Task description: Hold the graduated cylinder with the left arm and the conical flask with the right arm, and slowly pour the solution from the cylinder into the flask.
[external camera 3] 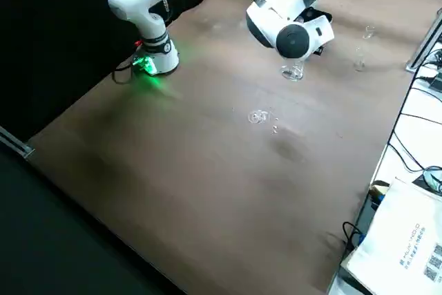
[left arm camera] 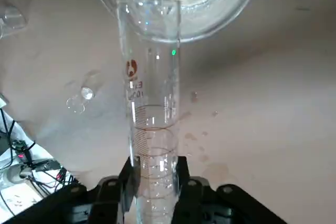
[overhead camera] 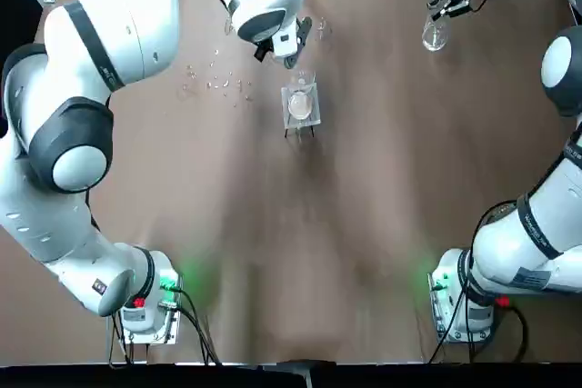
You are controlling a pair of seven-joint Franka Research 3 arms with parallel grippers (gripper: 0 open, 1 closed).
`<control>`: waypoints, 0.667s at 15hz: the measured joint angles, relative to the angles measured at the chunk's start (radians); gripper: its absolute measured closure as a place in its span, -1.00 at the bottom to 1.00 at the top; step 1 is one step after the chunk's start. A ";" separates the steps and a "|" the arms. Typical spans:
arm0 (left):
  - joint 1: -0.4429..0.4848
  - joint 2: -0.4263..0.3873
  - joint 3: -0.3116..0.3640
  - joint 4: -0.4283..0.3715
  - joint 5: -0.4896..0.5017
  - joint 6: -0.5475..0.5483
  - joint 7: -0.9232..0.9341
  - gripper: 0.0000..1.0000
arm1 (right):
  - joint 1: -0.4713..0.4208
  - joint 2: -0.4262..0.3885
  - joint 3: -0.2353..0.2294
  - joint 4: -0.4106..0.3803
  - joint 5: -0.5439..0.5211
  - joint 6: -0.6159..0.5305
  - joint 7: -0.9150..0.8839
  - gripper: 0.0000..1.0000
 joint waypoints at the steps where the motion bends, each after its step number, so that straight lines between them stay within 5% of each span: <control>1: -0.001 0.000 0.000 0.000 0.002 0.000 0.000 0.31 | 0.009 0.000 0.000 0.000 0.000 0.004 0.014 0.20; 10: -0.011 0.000 0.001 0.000 0.003 -0.008 -0.034 0.31 | 0.054 -0.064 0.000 0.000 -0.041 0.008 0.144 0.20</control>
